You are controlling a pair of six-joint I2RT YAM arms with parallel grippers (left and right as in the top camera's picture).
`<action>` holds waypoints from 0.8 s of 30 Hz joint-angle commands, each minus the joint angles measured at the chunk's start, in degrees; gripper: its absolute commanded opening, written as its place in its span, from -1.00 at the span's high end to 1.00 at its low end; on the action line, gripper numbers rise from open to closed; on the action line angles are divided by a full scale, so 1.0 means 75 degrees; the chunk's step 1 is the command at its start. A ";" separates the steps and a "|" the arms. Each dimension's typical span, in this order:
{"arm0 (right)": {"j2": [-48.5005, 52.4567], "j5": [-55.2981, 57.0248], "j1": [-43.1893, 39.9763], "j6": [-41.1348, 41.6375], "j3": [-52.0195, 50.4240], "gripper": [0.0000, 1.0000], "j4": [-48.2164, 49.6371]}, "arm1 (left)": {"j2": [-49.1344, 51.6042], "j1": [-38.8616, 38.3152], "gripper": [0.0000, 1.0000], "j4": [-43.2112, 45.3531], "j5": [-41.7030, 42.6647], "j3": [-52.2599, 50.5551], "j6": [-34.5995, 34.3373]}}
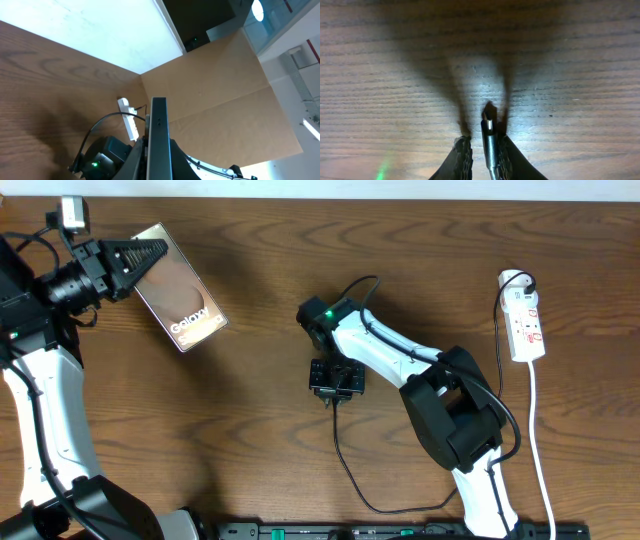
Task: Plug charger to phone and switch on socket
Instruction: 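Lower the right gripper and close it on the USB-C plug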
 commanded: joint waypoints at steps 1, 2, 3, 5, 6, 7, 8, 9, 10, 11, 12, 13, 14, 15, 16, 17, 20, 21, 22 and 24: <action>0.0425 0.0344 -0.0055 -0.0076 -0.0093 0.69 0.0152 | -0.0055 0.0020 0.85 0.0035 0.0233 0.0044 0.0012; 0.0425 0.0341 -0.0055 -0.0076 -0.0093 0.70 0.0152 | -0.0055 0.0020 0.85 0.0035 0.0233 0.0044 0.0015; 0.0425 0.0341 -0.0055 -0.0076 -0.0093 0.71 0.0149 | -0.0055 0.0020 0.85 0.0035 0.0233 0.0047 0.0015; 0.0425 0.0341 -0.0055 -0.0076 -0.0093 0.73 0.0149 | -0.0055 0.0020 0.85 0.0035 0.0233 0.0044 0.0012; 0.0425 0.0341 -0.0055 -0.0076 -0.0093 0.74 0.0146 | -0.0055 0.0020 0.85 0.0035 0.0233 0.0047 0.0012; 0.0425 0.0341 -0.0055 -0.0076 -0.0093 0.75 0.0137 | -0.0055 0.0020 0.85 0.0035 0.0233 0.0047 0.0015; 0.0425 0.0341 -0.0055 -0.0076 -0.0093 0.77 0.0131 | -0.0055 0.0020 0.85 0.0035 0.0233 0.0044 0.0012; 0.0425 0.0341 -0.0055 -0.0076 -0.0093 0.78 0.0125 | -0.0055 0.0020 0.85 0.0035 0.0233 0.0044 0.0012; 0.0425 0.0341 -0.0055 -0.0076 -0.0093 0.79 0.0125 | -0.0055 0.0020 0.85 0.0035 0.0233 0.0047 0.0015; 0.0425 0.0341 -0.0055 -0.0076 -0.0093 0.81 0.0125 | -0.0055 0.0020 0.85 0.0035 0.0233 0.0044 0.0012; 0.0425 0.0338 -0.0055 -0.0076 -0.0093 0.83 0.0125 | -0.0055 0.0020 0.85 0.0035 0.0233 0.0044 0.0015; 0.0425 0.0335 -0.0055 -0.0076 -0.0093 0.84 0.0122 | -0.0055 0.0020 0.85 0.0032 0.0233 0.0047 0.0012; 0.0425 0.0306 -0.0055 -0.0076 -0.0093 0.84 0.0125 | -0.0055 0.0020 0.85 0.0032 0.0233 0.0047 0.0012; 0.0425 0.0291 -0.0055 -0.0076 -0.0093 0.85 0.0125 | -0.0055 0.0020 0.85 0.0032 0.0233 0.0047 0.0012; 0.0425 0.0289 -0.0055 -0.0076 -0.0093 0.86 0.0125 | -0.0055 0.0020 0.85 0.0032 0.0233 0.0044 0.0012; 0.0425 0.0289 -0.0052 -0.0076 -0.0093 0.87 0.0125 | -0.0055 0.0020 0.85 0.0029 0.0233 0.0047 0.0012; 0.0425 0.0289 -0.0055 -0.0076 -0.0093 0.91 0.0125 | -0.0055 0.0020 0.85 0.0029 0.0233 0.0047 0.0012; 0.0425 0.0289 -0.0055 -0.0076 -0.0093 0.92 0.0125 | -0.0055 0.0020 0.85 0.0029 0.0233 0.0047 0.0012; 0.0425 0.0289 -0.0055 -0.0076 -0.0093 0.93 0.0122 | -0.0055 0.0020 0.85 0.0032 0.0233 0.0044 0.0012; 0.0425 0.0262 -0.0055 -0.0079 -0.0093 0.94 0.0125 | -0.0055 0.0020 0.85 0.0029 0.0233 0.0044 0.0015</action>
